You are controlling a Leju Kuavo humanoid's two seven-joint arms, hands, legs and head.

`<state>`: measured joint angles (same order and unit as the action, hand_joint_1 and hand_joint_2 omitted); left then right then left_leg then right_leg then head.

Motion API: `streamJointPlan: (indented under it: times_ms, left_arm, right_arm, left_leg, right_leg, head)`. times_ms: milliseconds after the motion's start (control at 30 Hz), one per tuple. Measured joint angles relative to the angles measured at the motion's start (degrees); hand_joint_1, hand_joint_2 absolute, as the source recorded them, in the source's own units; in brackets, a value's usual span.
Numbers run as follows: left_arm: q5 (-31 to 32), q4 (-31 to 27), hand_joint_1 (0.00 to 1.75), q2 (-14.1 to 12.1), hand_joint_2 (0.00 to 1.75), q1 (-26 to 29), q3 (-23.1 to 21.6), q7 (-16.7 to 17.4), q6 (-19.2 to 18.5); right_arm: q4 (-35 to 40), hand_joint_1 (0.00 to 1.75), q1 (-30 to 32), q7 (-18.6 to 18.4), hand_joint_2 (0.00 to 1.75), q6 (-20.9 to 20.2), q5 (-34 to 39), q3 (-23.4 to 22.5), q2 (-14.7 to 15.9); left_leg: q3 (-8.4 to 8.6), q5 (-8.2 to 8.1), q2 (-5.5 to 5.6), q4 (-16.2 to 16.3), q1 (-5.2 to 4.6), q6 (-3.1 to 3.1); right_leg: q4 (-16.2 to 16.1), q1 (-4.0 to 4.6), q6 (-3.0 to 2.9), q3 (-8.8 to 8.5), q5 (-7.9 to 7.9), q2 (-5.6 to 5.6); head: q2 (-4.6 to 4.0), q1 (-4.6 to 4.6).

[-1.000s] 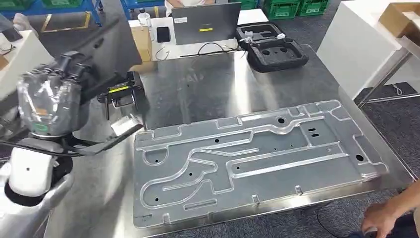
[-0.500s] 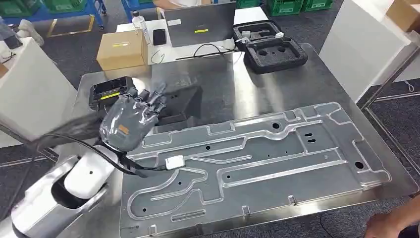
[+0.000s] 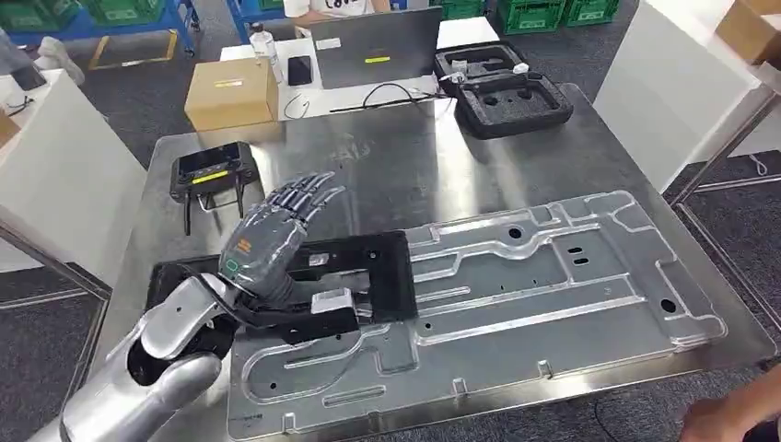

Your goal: Take the parts from the cabinet and place them on the table.

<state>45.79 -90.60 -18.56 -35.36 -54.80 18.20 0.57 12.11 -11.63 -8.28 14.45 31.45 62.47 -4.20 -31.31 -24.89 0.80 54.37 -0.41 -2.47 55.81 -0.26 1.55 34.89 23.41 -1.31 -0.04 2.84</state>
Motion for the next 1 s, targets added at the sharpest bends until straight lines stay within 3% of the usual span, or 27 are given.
streamJointPlan:
  times_ms: [133, 300, 467, 633, 700, 767, 800, 833, 933, 967, 1000]
  left_arm:
    - [-2.54, 0.00, 0.00, -0.37, 0.00, 0.08, 1.46, 3.43, 1.71]
    - [-3.83, 0.00, 0.00, -1.38, 0.00, 0.12, 3.22, 4.62, 2.58]
    - [-6.17, -0.28, 0.00, -3.21, 0.00, 1.69, 6.29, 6.60, 8.57]
    - [-6.67, -1.70, 0.00, -5.61, 0.00, 3.83, 9.59, 7.52, 11.58]
    - [-6.67, -2.27, 0.00, -6.36, 0.00, 4.52, 10.67, 7.61, 12.29]
    - [-6.60, -2.95, 0.00, -6.99, 0.00, 5.20, 11.72, 7.63, 12.76]
    - [-6.54, -3.23, 0.00, -7.17, 0.00, 5.61, 12.15, 7.70, 13.25]
    - [-6.45, -3.41, 0.00, -7.19, 0.00, 5.98, 12.53, 7.72, 13.71]
    - [-6.45, -3.76, 0.00, -7.71, 0.00, 7.68, 13.53, 7.98, 15.04]
    - [-6.67, -3.89, 0.00, -7.96, 0.00, 8.62, 13.97, 8.33, 15.96]
    - [-6.93, -4.07, 0.00, -8.24, 0.00, 9.73, 14.56, 8.70, 17.17]
  right_arm:
    - [-0.02, 0.00, 0.04, 0.09, 0.00, 0.13, 0.07, 0.00, 0.02]
    - [0.00, 0.00, 0.13, 0.17, 0.00, 0.13, 0.07, 0.00, 0.02]
    - [-0.02, 0.00, 0.30, 0.28, 0.00, 0.15, 0.07, 0.00, 0.04]
    - [-0.02, 0.00, 0.49, -0.04, 0.00, 0.20, -0.20, 0.00, 0.20]
    - [-0.02, 0.00, 0.52, -0.11, 0.00, 0.20, -0.20, 0.02, 0.22]
    - [-0.02, 0.00, 0.54, -0.11, 0.00, 0.20, -0.20, 0.00, 0.35]
    - [-0.04, 0.00, 0.53, -0.05, 0.00, 0.24, -0.20, 0.00, 0.70]
    - [-0.04, 0.00, 0.56, 0.09, 0.00, 0.33, -0.20, 0.02, 0.72]
    - [-0.07, 0.00, 0.51, 0.52, 0.00, 0.33, -0.26, 0.00, 1.05]
    - [-0.07, 0.00, 0.40, 0.66, 0.00, 0.33, -0.46, 0.02, 1.18]
    - [-0.07, 0.00, 0.28, 0.81, 0.00, 0.64, -0.85, 0.02, 1.31]
  left_leg:
    - [0.03, 0.00, 0.04, 0.03, -0.04, 0.00]
    - [0.06, 0.00, 0.06, 0.04, -0.05, 0.00]
    - [0.05, -0.08, 0.04, 0.23, -0.10, -0.10]
    - [-0.03, -0.24, 0.04, 0.50, -0.14, -0.36]
    - [-0.08, -0.30, 0.04, 0.63, -0.22, -0.52]
    - [0.16, 0.36, 0.05, 0.19, -0.25, -0.94]
    - [0.92, 1.17, -0.16, -1.20, 0.81, -0.85]
    - [1.16, 1.54, -0.17, -1.84, 0.78, -0.81]
    - [1.07, 1.72, -0.50, -1.91, 1.10, -0.97]
    - [1.05, 1.74, -0.57, -1.89, 1.27, -0.92]
    - [1.06, 1.78, -0.62, -1.85, 1.49, -0.81]
  right_leg:
    - [0.00, -0.04, 0.01, -0.07, -0.01, 0.08]
    - [0.00, -0.04, 0.01, -0.09, -0.01, 0.10]
    - [-0.03, -0.16, 0.05, -0.11, -0.03, 0.09]
    - [-0.03, -0.20, 0.10, -0.17, -0.03, 0.12]
    - [-0.07, -0.27, 0.24, -0.22, -0.08, 0.13]
    - [-0.63, -0.20, 0.81, -0.59, -0.63, 0.10]
    - [-0.78, 0.16, 0.95, -0.67, -0.23, 0.13]
    - [0.34, 0.18, 1.37, -0.50, 1.13, 0.41]
    - [12.96, -0.31, 2.53, 4.14, 8.50, 0.49]
    - [16.17, -0.41, 2.88, 4.95, 9.54, 0.50]
    - [16.39, -0.56, 3.19, 4.37, 9.00, 0.56]
  head:
    - [0.00, 0.00]
    - [0.00, 0.00]
    - [0.00, 0.00]
    - [0.00, 0.00]
    - [0.00, 0.00]
    - [0.00, 0.00]
    - [0.00, 0.00]
    - [0.00, -0.15]
    - [0.00, -0.24]
    - [0.00, -0.22]
    - [0.00, -0.26]
